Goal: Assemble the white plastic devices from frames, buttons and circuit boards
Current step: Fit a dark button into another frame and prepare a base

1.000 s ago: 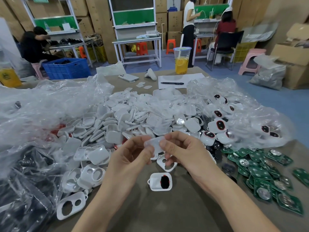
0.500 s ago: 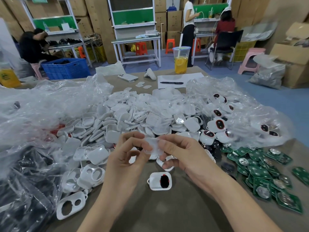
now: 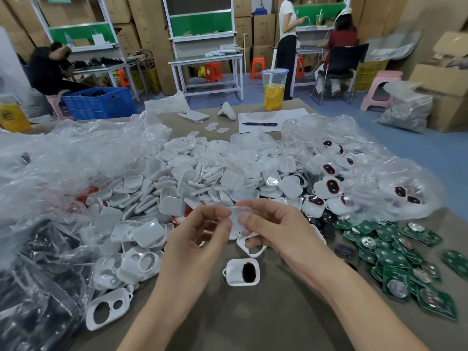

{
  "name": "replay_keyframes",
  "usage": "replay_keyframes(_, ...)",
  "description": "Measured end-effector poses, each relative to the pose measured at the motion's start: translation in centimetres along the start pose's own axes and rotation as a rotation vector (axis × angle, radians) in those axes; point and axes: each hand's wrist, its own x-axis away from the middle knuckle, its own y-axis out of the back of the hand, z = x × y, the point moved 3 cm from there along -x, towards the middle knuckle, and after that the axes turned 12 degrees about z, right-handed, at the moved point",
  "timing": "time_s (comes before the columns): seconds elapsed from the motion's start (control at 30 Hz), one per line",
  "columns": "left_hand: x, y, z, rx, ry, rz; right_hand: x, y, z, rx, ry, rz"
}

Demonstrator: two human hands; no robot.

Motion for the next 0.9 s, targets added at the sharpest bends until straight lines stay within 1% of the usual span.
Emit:
replay_keyframes(0.27,0.0,0.0,0.21,0.033,-0.002,0.014,0.03,0.38,-0.35,0.104,-0.031,-0.006)
replay_keyframes(0.57,0.01,0.06,0.35,0.017,0.013,0.009,0.08,0.1,-0.15,0.078,-0.037,-0.002)
replay_keyframes(0.73,0.02,-0.12,0.56,-0.015,0.018,0.019,0.3,0.12,0.05,0.109,-0.044,-0.019)
replay_keyframes(0.9,-0.07,0.03,0.67,-0.007,0.013,0.026,0.33,0.18,0.21,0.096,-0.007,-0.031)
